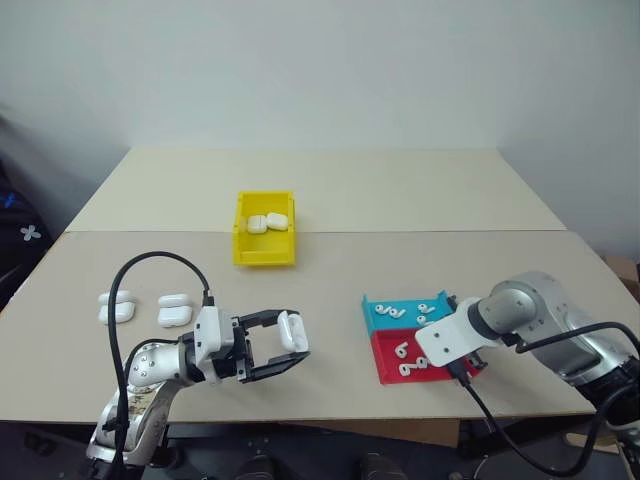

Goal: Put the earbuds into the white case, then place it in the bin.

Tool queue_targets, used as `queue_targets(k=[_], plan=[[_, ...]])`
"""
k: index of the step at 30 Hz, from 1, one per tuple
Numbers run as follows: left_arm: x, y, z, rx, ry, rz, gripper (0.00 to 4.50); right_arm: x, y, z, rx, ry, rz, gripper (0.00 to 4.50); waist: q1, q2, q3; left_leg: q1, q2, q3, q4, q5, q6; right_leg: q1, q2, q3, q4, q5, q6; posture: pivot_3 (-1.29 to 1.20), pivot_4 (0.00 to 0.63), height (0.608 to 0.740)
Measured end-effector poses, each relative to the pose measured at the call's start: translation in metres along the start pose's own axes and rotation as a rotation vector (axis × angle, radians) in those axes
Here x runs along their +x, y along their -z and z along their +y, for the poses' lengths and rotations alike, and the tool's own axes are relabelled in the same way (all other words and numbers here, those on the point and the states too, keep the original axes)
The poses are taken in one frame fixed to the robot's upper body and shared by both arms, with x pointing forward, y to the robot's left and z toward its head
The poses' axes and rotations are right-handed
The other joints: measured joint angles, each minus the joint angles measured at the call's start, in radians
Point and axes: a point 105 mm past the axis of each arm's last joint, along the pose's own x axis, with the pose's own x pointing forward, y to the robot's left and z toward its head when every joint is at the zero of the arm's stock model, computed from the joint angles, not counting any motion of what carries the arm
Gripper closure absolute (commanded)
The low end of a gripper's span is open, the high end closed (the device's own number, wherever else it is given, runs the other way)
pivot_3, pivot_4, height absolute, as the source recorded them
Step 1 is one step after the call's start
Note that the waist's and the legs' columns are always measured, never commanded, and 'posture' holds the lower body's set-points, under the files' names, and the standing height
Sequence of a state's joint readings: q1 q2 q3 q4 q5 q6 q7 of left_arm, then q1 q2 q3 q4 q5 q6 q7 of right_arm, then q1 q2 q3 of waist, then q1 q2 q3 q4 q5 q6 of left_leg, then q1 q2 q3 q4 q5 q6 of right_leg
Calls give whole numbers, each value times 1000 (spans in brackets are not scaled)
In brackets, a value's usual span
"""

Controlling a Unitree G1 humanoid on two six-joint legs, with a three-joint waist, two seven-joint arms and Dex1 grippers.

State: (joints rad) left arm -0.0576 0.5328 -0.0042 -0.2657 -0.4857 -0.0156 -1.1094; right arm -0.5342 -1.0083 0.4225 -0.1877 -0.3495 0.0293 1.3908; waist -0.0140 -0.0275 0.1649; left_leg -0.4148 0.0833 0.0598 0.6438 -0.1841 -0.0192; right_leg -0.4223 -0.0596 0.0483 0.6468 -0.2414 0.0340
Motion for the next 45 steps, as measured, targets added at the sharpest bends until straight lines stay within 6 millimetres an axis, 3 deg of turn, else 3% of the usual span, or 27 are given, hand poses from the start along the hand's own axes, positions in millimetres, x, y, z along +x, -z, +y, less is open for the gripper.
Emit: queue_targets(k=[45], plan=[[3, 4, -2, -2, 3, 17, 1700, -1, 3, 1, -125, 6, 9, 2723, 0, 0, 0, 0, 0, 0, 0, 0, 0, 0, 0, 0, 0, 0, 0, 0, 150, 740]])
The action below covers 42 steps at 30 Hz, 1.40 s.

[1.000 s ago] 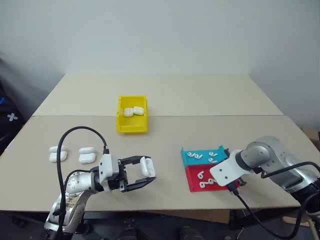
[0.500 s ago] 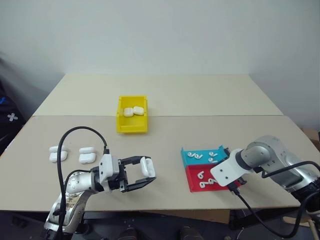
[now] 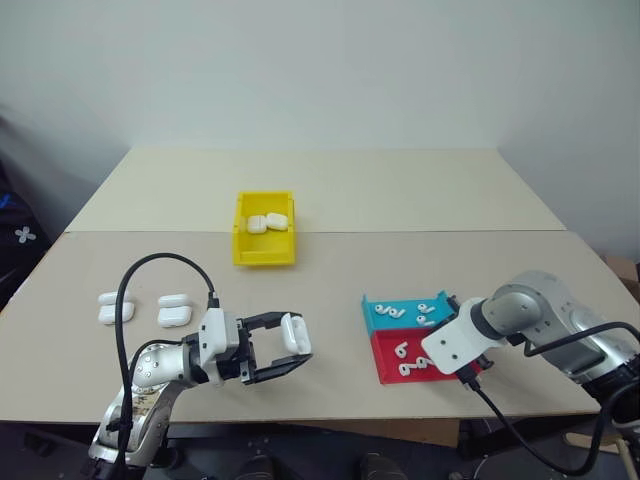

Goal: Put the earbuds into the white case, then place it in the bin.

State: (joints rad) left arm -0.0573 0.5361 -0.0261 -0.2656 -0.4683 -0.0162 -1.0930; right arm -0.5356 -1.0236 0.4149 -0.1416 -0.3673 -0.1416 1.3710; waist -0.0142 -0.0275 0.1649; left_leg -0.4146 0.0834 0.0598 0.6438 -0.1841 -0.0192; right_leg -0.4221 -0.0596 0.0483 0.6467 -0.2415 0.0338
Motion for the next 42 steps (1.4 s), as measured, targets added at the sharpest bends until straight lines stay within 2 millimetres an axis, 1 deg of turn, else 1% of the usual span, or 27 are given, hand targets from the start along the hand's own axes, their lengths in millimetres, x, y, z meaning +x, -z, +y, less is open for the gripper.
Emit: queue_targets(k=[3, 6, 20, 24, 28, 30, 35, 36, 38, 40, 42], plan=[[0, 0, 0, 1, -1, 3, 1700, 0, 0, 0, -9, 0, -3, 2723, 0, 0, 0, 0, 0, 0, 0, 0, 0, 0, 0, 0, 0, 0, 0, 0, 150, 740], [0, 0, 0, 2, -3, 4, 1700, 0, 0, 0, -21, -3, -7, 3300, 0, 0, 0, 0, 0, 0, 0, 0, 0, 0, 0, 0, 0, 0, 0, 0, 150, 740], [-1, 2, 0, -3, -6, 7, 1700, 1, -2, 1, -29, -1, -25, 3300, 0, 0, 0, 0, 0, 0, 0, 0, 0, 0, 0, 0, 0, 0, 0, 0, 150, 740], [-1, 3, -1, -6, -8, 12, 1700, -1, 1, 3, -40, -7, -21, 3300, 0, 0, 0, 0, 0, 0, 0, 0, 0, 0, 0, 0, 0, 0, 0, 0, 150, 740], [-1, 4, -2, -6, -8, 18, 1700, -11, 8, 4, -56, -1, -7, 3300, 0, 0, 0, 0, 0, 0, 0, 0, 0, 0, 0, 0, 0, 0, 0, 0, 150, 740], [-1, 4, -2, -7, -9, 19, 1700, -18, 8, 4, -51, 6, -22, 3300, 0, 0, 0, 0, 0, 0, 0, 0, 0, 0, 0, 0, 0, 0, 0, 0, 150, 740], [0, 6, -3, -13, -7, 19, 1700, -36, -3, -3, 21, 57, -128, 3300, -1, 0, 0, 0, 0, 0, 0, 0, 0, 0, 0, 0, 0, 0, 0, 0, 150, 740], [0, 6, -3, -14, -7, 19, 1700, -37, -5, -4, 54, 63, -145, 3300, 0, 0, 0, 0, 0, 0, 0, 0, 0, 0, 0, 0, 0, 0, 0, 0, 150, 740], [0, 6, -4, -17, -9, 20, 1700, -40, -16, -2, 148, 69, -210, 3300, 1, 0, 0, 0, 0, 0, 0, 0, 0, 0, 0, 0, 0, 0, 0, 0, 150, 740], [0, 7, -4, -20, -13, 21, 1700, -40, -26, 0, 221, 58, -249, 2925, 2, 0, 0, 0, 0, 0, 0, 0, 0, 0, 0, 0, 0, 1, 0, 0, 150, 740], [0, 7, -5, -20, -14, 20, 1700, -37, -34, 4, 289, 41, -270, 2429, 2, 0, 0, 0, 0, 0, 0, 0, 0, 0, 0, 0, 0, 0, -1, 0, 150, 740]])
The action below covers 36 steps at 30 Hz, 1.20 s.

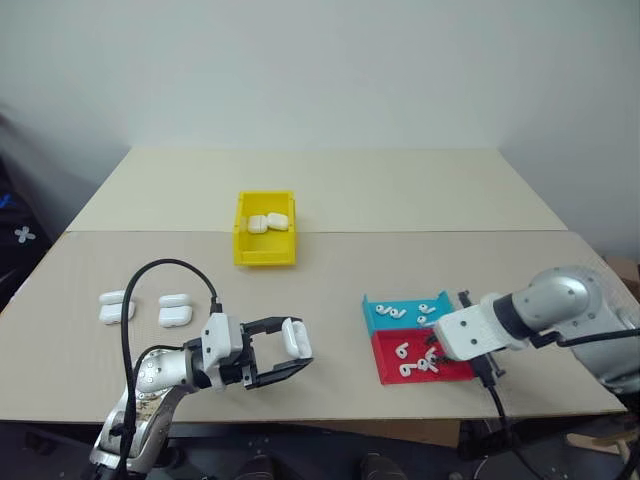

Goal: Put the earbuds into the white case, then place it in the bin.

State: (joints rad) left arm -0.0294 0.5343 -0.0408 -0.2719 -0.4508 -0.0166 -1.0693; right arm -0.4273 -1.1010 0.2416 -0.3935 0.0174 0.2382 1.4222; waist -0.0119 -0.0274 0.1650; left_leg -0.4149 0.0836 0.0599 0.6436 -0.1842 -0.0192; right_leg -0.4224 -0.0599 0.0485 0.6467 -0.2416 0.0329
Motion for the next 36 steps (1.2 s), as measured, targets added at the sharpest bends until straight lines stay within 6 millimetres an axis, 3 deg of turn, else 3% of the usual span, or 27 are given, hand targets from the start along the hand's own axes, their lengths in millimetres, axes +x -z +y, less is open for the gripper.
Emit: queue_targets(k=[2, 17, 21, 23, 36], plan=[[0, -1, -1, 1, 0, -1, 1700, 3, -4, 5, 66, -4, -1, 1729, 0, 0, 0, 0, 0, 0, 0, 0, 0, 0, 0, 0, 0, -1, -1, 0, 150, 740], [5, 1, -4, 7, 12, 4, 1700, 31, 0, 8, 400, 9, 160, 1729, -1, 0, 0, -1, 0, 0, 0, 0, 0, -1, 0, 0, 0, -1, -1, 0, 150, 740], [5, 1, -4, 8, 12, 6, 1700, 34, 4, 7, 417, 19, 191, 1729, -1, 0, 0, -1, 0, 0, 0, 0, 0, -1, 0, 0, 0, -1, -1, 0, 150, 740], [5, 1, -4, 8, 12, 6, 1700, 34, 5, 8, 428, 19, 195, 2091, -1, 0, 0, -1, 0, 0, 0, 0, 0, -1, 0, 0, 0, -1, -1, 0, 150, 740], [5, 2, -4, 13, 12, 15, 1700, 36, 10, 6, 440, 41, 227, 2091, -1, 0, 0, -1, 0, 0, 0, 0, 0, -1, 0, 0, 0, -1, -1, 0, 150, 740]])
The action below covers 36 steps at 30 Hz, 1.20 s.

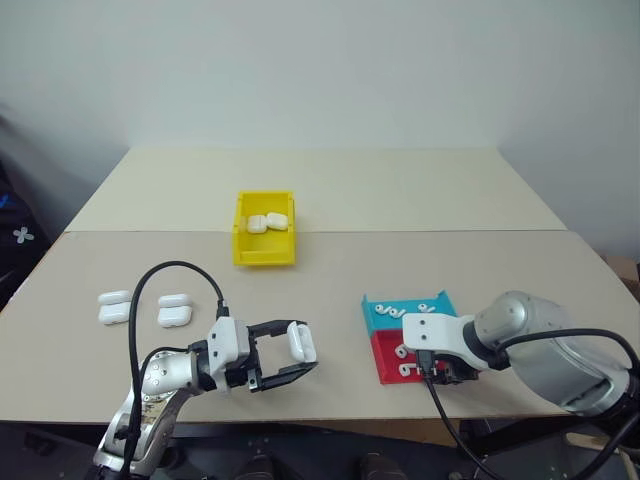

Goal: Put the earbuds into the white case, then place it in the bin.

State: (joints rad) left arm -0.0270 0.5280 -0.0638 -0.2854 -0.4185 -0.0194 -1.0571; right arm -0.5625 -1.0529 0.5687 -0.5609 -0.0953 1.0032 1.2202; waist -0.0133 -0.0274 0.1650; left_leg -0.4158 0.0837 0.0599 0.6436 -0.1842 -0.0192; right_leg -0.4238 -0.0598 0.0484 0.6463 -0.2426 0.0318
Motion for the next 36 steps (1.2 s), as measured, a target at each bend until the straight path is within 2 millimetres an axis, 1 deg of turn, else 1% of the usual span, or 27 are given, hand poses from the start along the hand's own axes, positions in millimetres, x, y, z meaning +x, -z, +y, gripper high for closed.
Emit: queue_targets(k=[7, 9, 29, 33, 36], plan=[[0, 1, 0, 3, 0, 6, 1700, -1, 0, -2, 2, 6, 2, 2091, 0, 0, 0, 0, 0, 0, 0, 0, 0, 0, 0, 0, 0, 0, 0, 0, 150, 740], [0, 1, 0, 3, 0, 7, 1700, -1, 0, -2, 2, 7, 2, 2450, 0, 0, 0, 0, 0, 0, 0, 0, 0, 0, 0, 0, 0, 0, 0, 0, 150, 740], [0, 3, 0, 7, -2, 15, 1700, 0, 0, -1, -1, 3, 6, 2450, 0, 0, 0, 0, 0, 0, 0, 0, 0, 0, 0, 0, 0, 0, 0, 0, 150, 740], [1, 3, 0, 6, -4, 14, 1700, 0, -1, -1, -3, 4, 3, 3209, 0, 0, 0, 0, 0, 0, 0, 0, 0, 0, 0, 0, 0, 0, 0, 0, 150, 740], [1, 3, 0, 6, -5, 14, 1700, 1, -1, -1, -4, 1, 4, 3209, 0, 0, 0, 0, 0, 0, 0, 0, 0, 0, 0, 0, 0, 0, 0, 0, 150, 740]])
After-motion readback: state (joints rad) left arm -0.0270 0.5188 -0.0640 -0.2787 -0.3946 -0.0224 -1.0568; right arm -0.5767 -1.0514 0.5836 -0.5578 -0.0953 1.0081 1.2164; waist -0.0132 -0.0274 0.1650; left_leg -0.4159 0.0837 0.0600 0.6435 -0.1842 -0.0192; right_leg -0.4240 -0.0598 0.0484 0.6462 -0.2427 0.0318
